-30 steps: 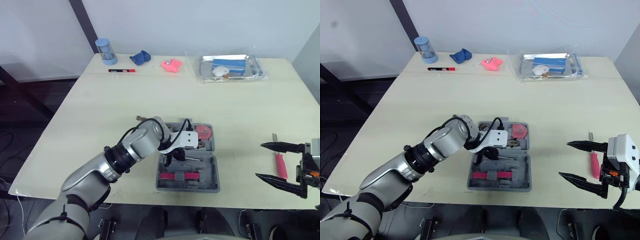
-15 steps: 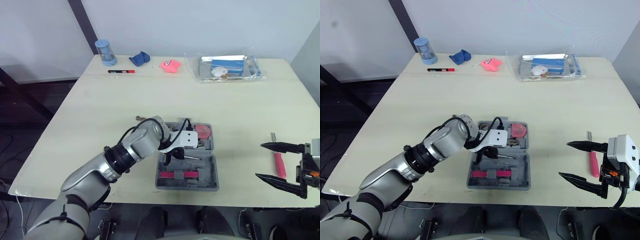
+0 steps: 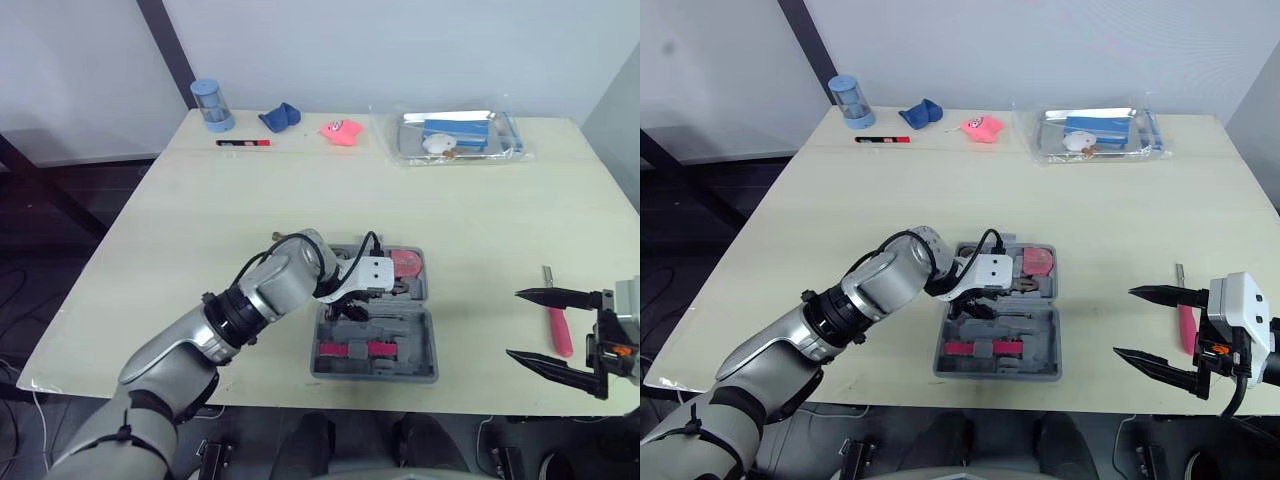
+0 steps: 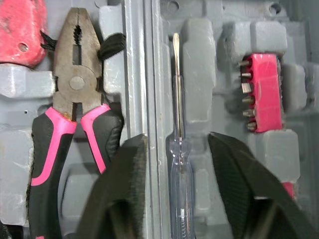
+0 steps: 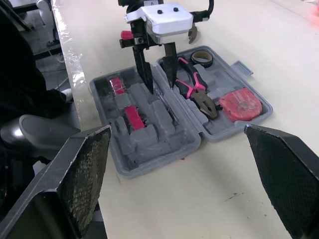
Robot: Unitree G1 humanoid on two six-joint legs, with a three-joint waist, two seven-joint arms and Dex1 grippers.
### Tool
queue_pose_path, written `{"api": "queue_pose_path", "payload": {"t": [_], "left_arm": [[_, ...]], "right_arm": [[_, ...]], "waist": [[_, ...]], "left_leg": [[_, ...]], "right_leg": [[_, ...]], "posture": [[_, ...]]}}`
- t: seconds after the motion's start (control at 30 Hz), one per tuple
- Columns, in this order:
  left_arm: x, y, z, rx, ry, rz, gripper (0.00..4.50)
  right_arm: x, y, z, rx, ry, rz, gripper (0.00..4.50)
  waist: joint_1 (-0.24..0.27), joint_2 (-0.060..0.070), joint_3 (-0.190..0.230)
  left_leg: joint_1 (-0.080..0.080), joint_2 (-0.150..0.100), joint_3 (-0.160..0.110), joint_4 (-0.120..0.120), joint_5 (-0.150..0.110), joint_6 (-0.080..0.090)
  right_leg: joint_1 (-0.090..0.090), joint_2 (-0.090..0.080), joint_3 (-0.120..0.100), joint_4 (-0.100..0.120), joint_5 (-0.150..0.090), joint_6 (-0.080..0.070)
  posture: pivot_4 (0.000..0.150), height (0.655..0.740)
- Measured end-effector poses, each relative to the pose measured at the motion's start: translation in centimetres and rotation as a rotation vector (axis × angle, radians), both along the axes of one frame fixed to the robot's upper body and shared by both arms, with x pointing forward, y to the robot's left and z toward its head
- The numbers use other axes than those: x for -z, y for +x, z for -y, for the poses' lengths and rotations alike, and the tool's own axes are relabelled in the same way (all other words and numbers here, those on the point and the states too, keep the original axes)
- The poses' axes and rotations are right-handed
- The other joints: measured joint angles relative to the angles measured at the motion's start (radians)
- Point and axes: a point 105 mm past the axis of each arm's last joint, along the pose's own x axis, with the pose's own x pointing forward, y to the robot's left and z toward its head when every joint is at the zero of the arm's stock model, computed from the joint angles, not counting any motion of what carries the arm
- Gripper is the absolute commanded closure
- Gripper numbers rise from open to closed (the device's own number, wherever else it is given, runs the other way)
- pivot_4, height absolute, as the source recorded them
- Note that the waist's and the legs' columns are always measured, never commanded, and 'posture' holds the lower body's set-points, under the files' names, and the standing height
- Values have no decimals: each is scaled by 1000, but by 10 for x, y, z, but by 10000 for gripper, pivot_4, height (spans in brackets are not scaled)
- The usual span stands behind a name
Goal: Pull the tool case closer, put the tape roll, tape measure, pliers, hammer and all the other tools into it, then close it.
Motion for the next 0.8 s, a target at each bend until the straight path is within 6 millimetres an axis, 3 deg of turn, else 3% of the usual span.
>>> {"api": "queue_pose_path", "payload": {"t": [0.2, 0.33, 0.43, 0.5, 0.6, 0.8], "left_arm": [[-19, -8, -3, -38, -241, -103, 26235], [-17, -16, -21, -53, -430, -194, 26235], [-10, -13, -31, -47, -493, -162, 26235], [3, -13, -36, -57, -520, -166, 34702], [8, -13, -38, -30, -537, -144, 43424], [19, -12, -37, -5, -564, -103, 43424]], "right_arm": [[-1, 2, -1, 8, 4, 8, 0], [1, 3, -1, 13, 12, 5, 0], [1, 4, -3, 4, 16, 8, 0], [1, 4, -4, -1, 19, 7, 0], [1, 5, -4, 3, 20, 15, 0], [3, 5, -3, 19, 27, 10, 0]], "waist": [[-5, 0, 0], [-1, 0, 0], [2, 0, 0], [3, 0, 0], [2, 0, 0], [0, 0, 0]], "left_leg": [[1, 2, -1, 0, 1, -1], [1, 2, -2, 0, 0, -1], [1, 2, -3, 0, 0, 0], [0, 1, -5, 1, 0, 0], [0, 1, -5, 1, 0, 0], [1, 1, -5, 1, 0, 1]], "right_leg": [[0, 0, 2, 0, 0, 0], [0, -1, 1, 1, 0, 0], [0, -1, 1, 0, 0, 0], [0, -1, 0, 0, 0, 0], [0, -1, 0, 0, 0, 0], [0, 0, 0, 1, 0, 0]], "posture": [[1500, 7400], [1500, 7400], [1500, 7400], [1500, 7400], [1500, 7400], [1500, 7400]]}}
